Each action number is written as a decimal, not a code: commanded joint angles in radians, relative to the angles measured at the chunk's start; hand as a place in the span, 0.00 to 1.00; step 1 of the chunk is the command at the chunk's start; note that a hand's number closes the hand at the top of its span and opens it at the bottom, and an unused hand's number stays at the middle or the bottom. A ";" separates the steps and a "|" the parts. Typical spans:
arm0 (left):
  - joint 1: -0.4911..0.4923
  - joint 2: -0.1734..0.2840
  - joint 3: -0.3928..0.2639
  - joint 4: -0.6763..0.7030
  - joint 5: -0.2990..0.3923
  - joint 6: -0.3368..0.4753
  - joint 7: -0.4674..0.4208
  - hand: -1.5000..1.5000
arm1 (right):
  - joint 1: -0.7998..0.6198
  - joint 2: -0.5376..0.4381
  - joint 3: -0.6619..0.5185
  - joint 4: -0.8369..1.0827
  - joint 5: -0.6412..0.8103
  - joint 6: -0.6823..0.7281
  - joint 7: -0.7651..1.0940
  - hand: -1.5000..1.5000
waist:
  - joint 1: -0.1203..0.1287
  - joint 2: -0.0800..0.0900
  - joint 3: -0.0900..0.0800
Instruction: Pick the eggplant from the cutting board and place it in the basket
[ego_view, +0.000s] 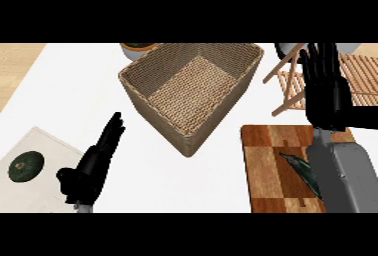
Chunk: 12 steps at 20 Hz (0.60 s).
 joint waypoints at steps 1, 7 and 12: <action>-0.013 -0.016 0.002 0.011 -0.046 0.028 -0.045 0.50 | 0.010 -0.020 0.091 -0.015 -0.014 0.142 0.049 1.00 | -0.012 0.025 0.024; -0.098 0.135 0.105 -0.018 -0.089 0.002 -0.048 0.50 | 0.148 0.134 -0.023 0.073 -0.252 0.085 0.083 1.00 | -0.093 0.035 0.054; -0.153 0.218 0.165 0.005 -0.076 -0.066 -0.034 0.50 | 0.259 0.015 0.518 -0.149 -0.201 0.535 0.460 0.00 | -0.045 0.012 0.022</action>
